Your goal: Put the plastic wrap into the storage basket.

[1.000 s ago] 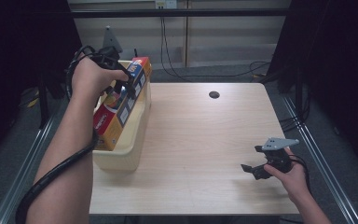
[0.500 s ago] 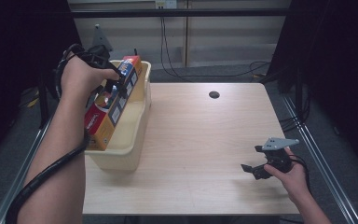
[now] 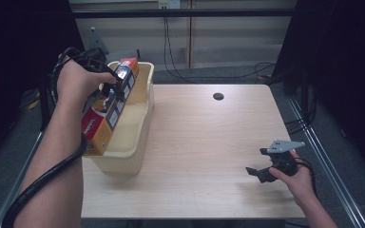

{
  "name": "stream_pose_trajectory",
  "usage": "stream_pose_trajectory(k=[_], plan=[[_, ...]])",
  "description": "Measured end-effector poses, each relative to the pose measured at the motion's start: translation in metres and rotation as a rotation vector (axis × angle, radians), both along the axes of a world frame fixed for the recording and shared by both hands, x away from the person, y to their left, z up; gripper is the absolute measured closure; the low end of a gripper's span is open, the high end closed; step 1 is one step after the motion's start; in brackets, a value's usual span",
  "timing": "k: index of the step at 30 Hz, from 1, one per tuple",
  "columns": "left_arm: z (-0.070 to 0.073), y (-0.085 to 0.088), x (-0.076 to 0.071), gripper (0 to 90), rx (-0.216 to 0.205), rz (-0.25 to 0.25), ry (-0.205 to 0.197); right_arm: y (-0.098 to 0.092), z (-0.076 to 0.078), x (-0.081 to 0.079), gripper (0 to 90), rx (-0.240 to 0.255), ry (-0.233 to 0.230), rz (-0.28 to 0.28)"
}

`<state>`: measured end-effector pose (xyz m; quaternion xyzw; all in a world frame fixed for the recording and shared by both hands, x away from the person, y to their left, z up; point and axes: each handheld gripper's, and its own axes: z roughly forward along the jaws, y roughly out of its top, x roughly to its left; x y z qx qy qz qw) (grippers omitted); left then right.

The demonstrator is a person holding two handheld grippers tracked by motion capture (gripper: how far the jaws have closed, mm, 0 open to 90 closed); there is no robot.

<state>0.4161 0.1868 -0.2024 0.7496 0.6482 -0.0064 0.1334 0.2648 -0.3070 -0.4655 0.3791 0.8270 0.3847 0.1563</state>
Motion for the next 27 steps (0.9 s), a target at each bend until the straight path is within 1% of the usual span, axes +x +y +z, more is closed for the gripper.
stream_pose_trajectory(k=[4,6,8,10,14,16,18,20,21,22,24,26,27], plan=[[-0.003,0.001,0.0,40.9,0.007,0.005,0.006,0.0,0.0,0.0,4.3,0.002,0.003,0.001],[-0.005,0.001,-0.001,40.9,0.001,0.017,0.008,0.0,0.0,0.0,4.3,-0.002,0.0,-0.001],[-0.006,0.002,-0.001,40.9,0.009,0.01,0.006,0.0,0.0,0.0,4.3,-0.003,0.0,-0.003],[-0.008,0.002,-0.001,40.9,0.005,0.017,0.007,0.0,0.001,0.0,4.3,-0.002,0.001,-0.001],[-0.012,0.004,-0.002,40.9,0.004,0.011,0.011,0.001,0.0,0.0,4.3,-0.002,-0.001,0.002],[-0.013,0.004,-0.002,40.9,-0.002,0.02,0.015,0.001,0.0,0.0,4.3,-0.002,-0.004,0.004],[-0.015,0.005,-0.002,40.9,0.006,0.013,0.015,0.001,0.0,0.0,4.3,0.0,-0.003,0.006],[-0.018,0.005,-0.002,40.9,0.002,0.023,0.018,0.001,0.0,0.0,4.3,-0.003,-0.003,0.002],[-0.019,0.006,-0.001,40.9,0.011,0.014,0.017,0.001,0.0,0.0,4.3,-0.002,-0.003,0.002],[-0.019,0.006,-0.001,40.9,0.011,0.014,0.017,0.001,0.0,0.0,4.3,-0.002,-0.003,0.002],[-0.022,0.006,-0.002,40.9,-0.001,0.024,0.021,0.001,0.0,0.0,4.3,-0.001,-0.003,0.002],[-0.023,0.006,-0.002,40.8,0.001,0.025,0.022,0.001,0.0,0.0,4.3,-0.002,-0.003,0.005],[-0.026,0.006,-0.001,40.9,0.013,0.023,0.023,0.001,0.0,0.0,4.3,-0.001,-0.003,0.005]])
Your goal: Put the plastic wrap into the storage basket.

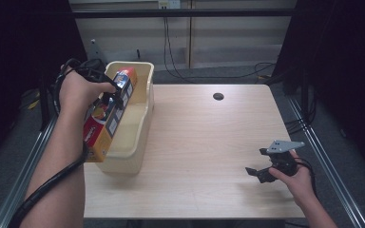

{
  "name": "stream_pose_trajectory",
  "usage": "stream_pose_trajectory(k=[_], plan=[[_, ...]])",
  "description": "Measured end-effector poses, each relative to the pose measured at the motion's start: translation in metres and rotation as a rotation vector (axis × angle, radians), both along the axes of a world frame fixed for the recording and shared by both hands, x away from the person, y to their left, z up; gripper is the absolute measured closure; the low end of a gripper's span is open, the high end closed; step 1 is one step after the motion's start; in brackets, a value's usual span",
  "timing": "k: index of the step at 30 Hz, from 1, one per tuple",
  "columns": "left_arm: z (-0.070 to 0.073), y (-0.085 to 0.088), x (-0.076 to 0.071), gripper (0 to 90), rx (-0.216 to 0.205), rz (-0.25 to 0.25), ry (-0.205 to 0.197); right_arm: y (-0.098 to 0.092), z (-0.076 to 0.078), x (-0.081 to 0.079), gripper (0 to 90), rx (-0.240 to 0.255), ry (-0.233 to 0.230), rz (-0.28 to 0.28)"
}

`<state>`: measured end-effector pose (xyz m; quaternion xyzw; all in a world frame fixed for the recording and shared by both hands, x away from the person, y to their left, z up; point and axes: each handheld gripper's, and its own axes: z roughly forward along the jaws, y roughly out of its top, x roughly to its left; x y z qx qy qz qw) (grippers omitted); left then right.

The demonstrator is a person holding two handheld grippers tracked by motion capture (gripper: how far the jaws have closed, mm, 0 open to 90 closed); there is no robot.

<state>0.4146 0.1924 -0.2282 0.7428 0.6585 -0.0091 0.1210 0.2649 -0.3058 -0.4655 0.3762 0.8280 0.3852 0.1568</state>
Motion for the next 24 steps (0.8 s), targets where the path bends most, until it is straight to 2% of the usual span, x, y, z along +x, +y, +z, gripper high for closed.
stream_pose_trajectory(k=[5,8,24], plan=[[-0.007,-0.001,0.0,40.9,-0.011,0.008,0.012,0.0,0.0,0.0,4.3,-0.001,0.0,-0.001],[-0.011,0.0,0.001,40.9,-0.002,0.003,0.017,0.0,0.0,0.0,4.3,0.001,-0.001,0.002],[-0.033,0.0,0.002,40.8,-0.009,0.008,0.042,0.0,0.001,0.0,4.4,0.001,-0.001,0.003]])
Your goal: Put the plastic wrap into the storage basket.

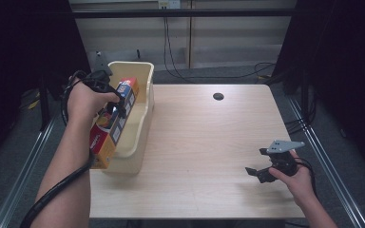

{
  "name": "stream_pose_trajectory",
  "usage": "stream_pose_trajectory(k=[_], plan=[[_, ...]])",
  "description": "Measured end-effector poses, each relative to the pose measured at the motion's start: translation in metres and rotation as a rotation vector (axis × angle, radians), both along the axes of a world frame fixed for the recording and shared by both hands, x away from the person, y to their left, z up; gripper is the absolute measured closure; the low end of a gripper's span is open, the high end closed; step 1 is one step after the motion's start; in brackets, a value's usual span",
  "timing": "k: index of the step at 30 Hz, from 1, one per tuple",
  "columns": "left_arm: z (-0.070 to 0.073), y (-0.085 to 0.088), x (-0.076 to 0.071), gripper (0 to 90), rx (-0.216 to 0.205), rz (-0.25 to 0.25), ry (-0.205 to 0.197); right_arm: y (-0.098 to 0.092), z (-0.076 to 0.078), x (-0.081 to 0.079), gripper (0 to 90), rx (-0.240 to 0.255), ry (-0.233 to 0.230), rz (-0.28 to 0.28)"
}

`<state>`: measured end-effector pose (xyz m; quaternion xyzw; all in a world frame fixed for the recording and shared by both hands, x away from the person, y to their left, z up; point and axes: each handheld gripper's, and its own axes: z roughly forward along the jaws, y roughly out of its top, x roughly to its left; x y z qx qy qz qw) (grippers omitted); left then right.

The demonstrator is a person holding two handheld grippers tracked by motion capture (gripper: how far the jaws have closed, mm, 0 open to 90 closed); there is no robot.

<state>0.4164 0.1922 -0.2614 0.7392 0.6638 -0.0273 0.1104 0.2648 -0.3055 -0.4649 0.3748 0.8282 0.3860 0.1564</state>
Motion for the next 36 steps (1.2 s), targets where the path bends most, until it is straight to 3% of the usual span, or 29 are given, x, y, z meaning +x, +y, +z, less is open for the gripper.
stream_pose_trajectory(k=[36], plan=[[-0.044,0.003,0.005,40.7,0.009,0.02,0.056,0.001,0.0,0.0,4.4,-0.004,0.002,0.001]])
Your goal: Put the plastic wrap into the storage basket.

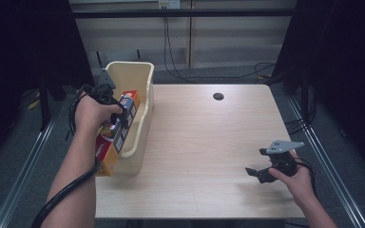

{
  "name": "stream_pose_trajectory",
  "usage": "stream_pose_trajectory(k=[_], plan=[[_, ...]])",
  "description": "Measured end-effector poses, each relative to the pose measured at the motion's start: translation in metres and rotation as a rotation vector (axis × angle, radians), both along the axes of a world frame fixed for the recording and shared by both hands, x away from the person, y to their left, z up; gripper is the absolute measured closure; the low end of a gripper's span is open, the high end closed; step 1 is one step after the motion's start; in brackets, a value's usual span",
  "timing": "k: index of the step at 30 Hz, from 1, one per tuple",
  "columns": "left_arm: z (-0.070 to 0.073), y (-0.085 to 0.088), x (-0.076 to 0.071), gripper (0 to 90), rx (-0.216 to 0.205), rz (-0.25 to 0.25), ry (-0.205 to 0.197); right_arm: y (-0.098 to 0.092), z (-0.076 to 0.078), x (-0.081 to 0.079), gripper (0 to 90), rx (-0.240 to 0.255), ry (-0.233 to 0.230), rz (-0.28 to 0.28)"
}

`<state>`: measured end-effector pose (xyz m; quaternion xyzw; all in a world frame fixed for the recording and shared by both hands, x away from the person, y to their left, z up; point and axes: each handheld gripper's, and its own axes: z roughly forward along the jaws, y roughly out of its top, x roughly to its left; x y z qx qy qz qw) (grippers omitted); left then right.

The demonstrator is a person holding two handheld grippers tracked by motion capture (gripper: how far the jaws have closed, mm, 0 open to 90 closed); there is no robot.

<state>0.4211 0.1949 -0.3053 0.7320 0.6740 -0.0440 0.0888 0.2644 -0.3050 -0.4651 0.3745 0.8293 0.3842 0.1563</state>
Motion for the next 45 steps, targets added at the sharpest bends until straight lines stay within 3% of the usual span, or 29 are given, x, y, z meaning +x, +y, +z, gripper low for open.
stream_pose_trajectory(k=[20,22,27,30,31,33,45], plan=[[-0.015,-0.003,0.007,40.4,0.014,0.02,0.019,0.001,-0.001,0.0,4.4,-0.002,0.002,0.009],[-0.015,-0.003,0.008,40.3,0.017,0.002,0.035,0.001,-0.001,0.0,4.4,-0.002,0.001,0.009],[-0.019,-0.005,0.009,40.3,0.022,0.02,0.027,0.001,-0.002,0.0,4.4,-0.003,0.004,0.01],[-0.021,-0.004,0.011,40.2,0.028,-0.01,0.049,0.001,-0.002,0.0,4.4,-0.005,0.008,0.01],[-0.022,-0.006,0.011,40.1,0.025,0.011,0.042,0.001,-0.002,0.0,4.4,-0.008,0.007,0.007],[-0.022,-0.005,0.012,40.1,0.028,-0.009,0.055,0.001,-0.002,0.0,4.4,-0.008,0.007,0.008],[-0.028,-0.004,0.017,39.8,0.029,0.02,0.074,0.001,-0.003,0.001,4.4,-0.011,0.009,0.013]])
